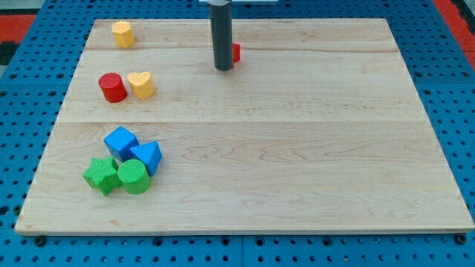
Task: Move the arm to the center of the board
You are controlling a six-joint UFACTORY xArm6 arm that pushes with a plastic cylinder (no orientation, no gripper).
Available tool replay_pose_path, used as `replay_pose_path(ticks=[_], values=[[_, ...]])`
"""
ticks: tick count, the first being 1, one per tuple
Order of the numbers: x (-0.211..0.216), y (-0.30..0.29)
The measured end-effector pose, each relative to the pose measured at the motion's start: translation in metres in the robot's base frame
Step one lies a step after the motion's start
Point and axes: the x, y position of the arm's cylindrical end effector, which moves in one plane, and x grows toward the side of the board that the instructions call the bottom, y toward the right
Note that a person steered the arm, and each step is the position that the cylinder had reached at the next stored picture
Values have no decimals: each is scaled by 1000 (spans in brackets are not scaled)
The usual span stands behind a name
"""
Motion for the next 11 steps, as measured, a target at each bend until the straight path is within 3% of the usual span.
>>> replay_pose_path(ticks=[2, 5, 7, 11], values=[[-53, 27], [21, 35], [25, 35], [86, 33]])
